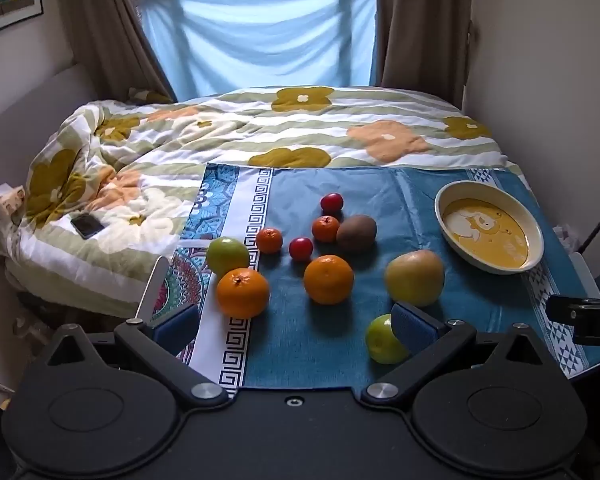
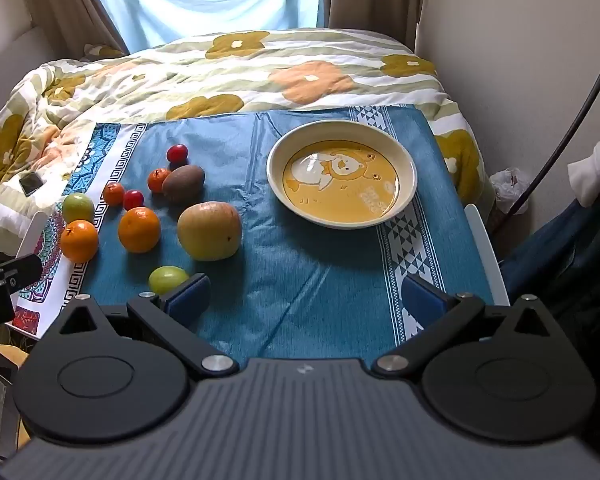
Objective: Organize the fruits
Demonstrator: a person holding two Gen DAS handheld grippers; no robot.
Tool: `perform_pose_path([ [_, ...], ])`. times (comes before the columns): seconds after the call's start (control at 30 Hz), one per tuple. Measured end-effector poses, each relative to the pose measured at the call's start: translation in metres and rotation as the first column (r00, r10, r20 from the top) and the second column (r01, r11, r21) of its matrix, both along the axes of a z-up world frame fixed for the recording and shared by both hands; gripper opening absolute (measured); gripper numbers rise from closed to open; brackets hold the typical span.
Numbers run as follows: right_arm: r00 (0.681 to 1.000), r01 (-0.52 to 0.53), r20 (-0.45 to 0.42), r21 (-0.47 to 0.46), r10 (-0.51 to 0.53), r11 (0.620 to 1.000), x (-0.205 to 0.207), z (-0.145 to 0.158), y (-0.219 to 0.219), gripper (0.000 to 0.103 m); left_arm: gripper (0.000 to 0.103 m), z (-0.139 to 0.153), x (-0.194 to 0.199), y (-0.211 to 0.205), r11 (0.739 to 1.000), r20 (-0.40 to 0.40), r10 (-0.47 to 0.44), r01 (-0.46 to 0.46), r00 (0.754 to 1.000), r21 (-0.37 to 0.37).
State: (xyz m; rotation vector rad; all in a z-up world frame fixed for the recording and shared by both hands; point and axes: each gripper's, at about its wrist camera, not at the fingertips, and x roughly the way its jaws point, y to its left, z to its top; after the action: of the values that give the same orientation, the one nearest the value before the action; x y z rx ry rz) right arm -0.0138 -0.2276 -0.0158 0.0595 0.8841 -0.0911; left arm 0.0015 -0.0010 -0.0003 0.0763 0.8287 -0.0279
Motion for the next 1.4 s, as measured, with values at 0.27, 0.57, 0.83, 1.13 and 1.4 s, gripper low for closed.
perform_pose_path([
  [0.27, 1.0, 0.001, 0.0, 0.004, -0.001, 1.0, 0.001, 0.0, 0.0, 0.103, 0.103, 0.007, -0.005, -0.006, 1.0, 0.027, -0.004, 0.003, 1.0, 0.026],
  [0.57, 1.0, -0.009, -0.008, -0.005, 0.008, 1.0, 0.002, -0.001, 0.001, 0.103, 0.103, 0.001, -0.001, -0.002, 1.0, 0.014, -0.003, 0.003, 1.0, 0.011],
  [0.83, 1.0, -0.009, -0.014, -0.007, 0.009, 1.0, 0.003, -0.002, 0.002, 0.103, 0.103, -0.001, -0.002, -0.001, 1.0, 0.016, -0.003, 0.003, 1.0, 0.014],
  [1.13, 1.0, -0.008, -0.017, -0.001, 0.008, 1.0, 0.003, -0.002, 0.0, 0.103, 0.103, 0.0, -0.003, -0.002, 1.0, 0.013, -0.004, 0.004, 1.0, 0.013],
  [1.4, 1.0, -0.007, -0.017, -0.001, 0.007, 1.0, 0.004, -0.002, 0.0, 0.103, 0.103, 0.0, -0.002, -0.003, 1.0, 0.012, -0.005, 0.005, 1.0, 0.012],
])
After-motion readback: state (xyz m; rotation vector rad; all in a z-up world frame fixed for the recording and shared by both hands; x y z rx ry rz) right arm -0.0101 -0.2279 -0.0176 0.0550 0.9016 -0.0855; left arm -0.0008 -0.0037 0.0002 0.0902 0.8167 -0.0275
